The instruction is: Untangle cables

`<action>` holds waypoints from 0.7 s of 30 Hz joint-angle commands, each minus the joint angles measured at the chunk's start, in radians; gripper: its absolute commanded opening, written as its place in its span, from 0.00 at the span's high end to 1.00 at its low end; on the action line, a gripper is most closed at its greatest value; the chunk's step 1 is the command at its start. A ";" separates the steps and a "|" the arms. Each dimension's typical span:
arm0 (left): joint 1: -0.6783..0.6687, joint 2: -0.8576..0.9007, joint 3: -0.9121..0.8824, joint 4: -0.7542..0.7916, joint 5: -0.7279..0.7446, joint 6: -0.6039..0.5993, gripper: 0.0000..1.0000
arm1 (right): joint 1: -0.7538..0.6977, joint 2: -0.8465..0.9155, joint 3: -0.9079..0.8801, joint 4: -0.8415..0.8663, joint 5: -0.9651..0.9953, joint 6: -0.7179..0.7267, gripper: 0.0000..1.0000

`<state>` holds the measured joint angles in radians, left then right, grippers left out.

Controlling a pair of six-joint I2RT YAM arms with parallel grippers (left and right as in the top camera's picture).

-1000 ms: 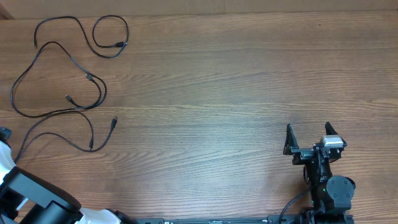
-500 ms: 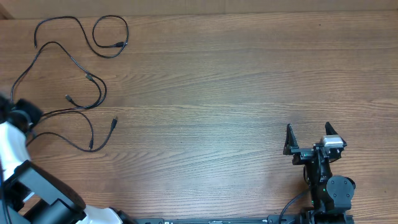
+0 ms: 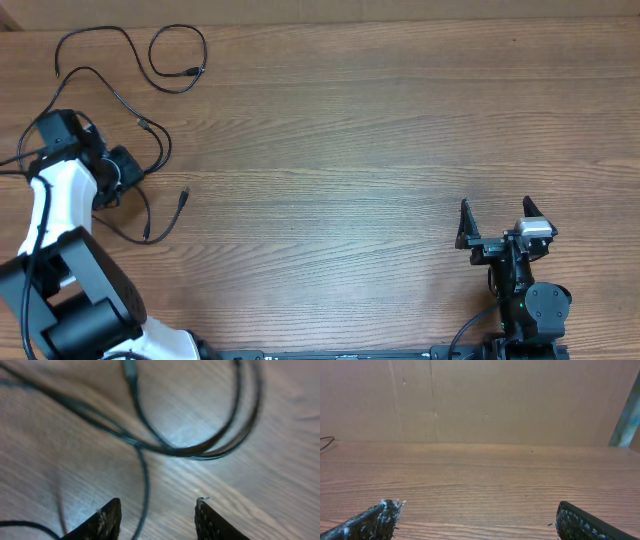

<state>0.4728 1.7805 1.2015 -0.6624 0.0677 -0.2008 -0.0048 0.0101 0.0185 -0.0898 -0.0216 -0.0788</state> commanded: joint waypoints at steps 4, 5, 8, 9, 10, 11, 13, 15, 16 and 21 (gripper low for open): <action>-0.007 0.107 0.003 -0.014 -0.071 -0.039 0.62 | 0.005 -0.007 -0.010 0.005 0.002 0.003 0.00; -0.008 0.131 0.003 -0.014 -0.071 -0.040 0.64 | 0.005 -0.007 -0.010 0.005 0.002 0.003 0.00; -0.009 0.173 0.003 -0.010 -0.071 -0.040 0.65 | 0.005 -0.007 -0.010 0.006 0.002 0.003 0.00; -0.009 0.183 0.003 -0.010 -0.072 -0.040 0.66 | 0.005 -0.007 -0.010 0.006 0.002 0.003 0.00; -0.009 0.192 0.003 -0.006 -0.076 -0.040 0.66 | 0.005 -0.007 -0.010 0.006 0.002 0.003 0.00; -0.009 0.198 0.003 -0.004 -0.076 -0.040 0.66 | 0.005 -0.007 -0.010 0.005 0.002 0.003 0.00; -0.009 0.208 0.003 0.007 -0.079 -0.039 0.65 | 0.005 -0.007 -0.010 0.005 0.002 0.003 0.00; -0.009 0.209 0.003 0.016 -0.078 -0.039 0.65 | 0.005 -0.007 -0.010 0.006 0.002 0.003 0.00; -0.009 0.209 0.003 0.019 -0.078 -0.039 0.65 | 0.005 -0.007 -0.010 0.006 0.002 0.003 0.00; -0.009 0.209 0.003 0.011 -0.086 -0.039 0.93 | 0.005 -0.007 -0.010 0.005 0.002 0.003 0.00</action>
<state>0.4706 1.9419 1.2121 -0.6437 -0.0086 -0.2340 -0.0048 0.0101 0.0185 -0.0898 -0.0219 -0.0788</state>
